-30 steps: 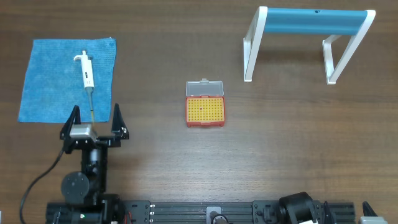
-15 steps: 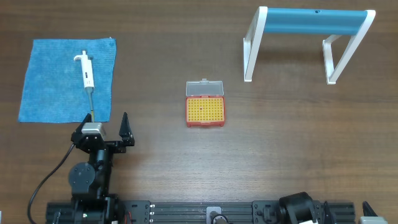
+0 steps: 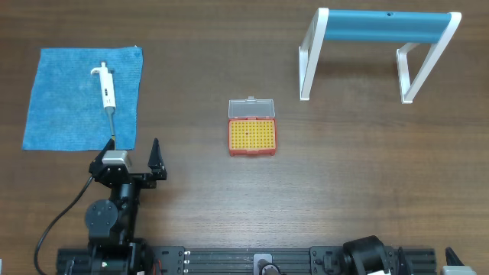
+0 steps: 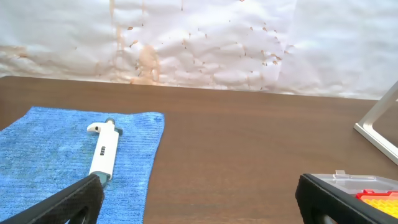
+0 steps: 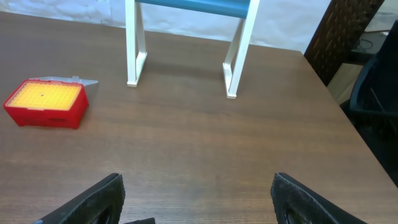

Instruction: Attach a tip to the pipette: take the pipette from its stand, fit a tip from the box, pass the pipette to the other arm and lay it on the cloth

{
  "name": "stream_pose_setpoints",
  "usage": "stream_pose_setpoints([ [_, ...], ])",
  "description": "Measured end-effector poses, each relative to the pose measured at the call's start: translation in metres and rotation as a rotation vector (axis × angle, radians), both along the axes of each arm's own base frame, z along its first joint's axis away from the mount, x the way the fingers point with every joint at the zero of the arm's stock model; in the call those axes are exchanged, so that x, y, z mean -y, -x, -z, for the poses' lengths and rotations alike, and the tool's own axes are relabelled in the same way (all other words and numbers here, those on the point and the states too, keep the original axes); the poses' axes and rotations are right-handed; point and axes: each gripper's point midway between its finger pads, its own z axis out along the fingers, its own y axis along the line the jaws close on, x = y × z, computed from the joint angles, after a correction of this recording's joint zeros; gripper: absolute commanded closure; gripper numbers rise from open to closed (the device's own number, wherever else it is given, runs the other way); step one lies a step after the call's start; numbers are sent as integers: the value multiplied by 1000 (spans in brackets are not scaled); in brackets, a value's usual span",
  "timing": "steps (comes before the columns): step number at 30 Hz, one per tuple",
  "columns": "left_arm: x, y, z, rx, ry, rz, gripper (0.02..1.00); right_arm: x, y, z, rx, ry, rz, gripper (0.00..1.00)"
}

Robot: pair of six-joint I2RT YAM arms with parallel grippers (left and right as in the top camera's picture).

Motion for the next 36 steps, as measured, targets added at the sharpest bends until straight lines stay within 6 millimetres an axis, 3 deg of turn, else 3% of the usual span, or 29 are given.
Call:
stream_pose_setpoints([
  [14,0,0,0,0,0,0,18,1,-1,-2,7,4,4,229],
  [20,0,0,0,0,0,0,20,-5,-28,-75,328,-55,42,229],
  [23,0,0,0,0,0,0,20,-14,-54,-87,404,-57,66,231],
  [27,0,0,0,0,0,0,20,-26,-117,-58,400,-47,51,231],
  [30,0,0,0,0,0,0,20,-30,-158,-14,351,-55,20,229],
  [36,0,0,0,1,0,0,20,-31,-190,39,296,-67,-4,231],
])
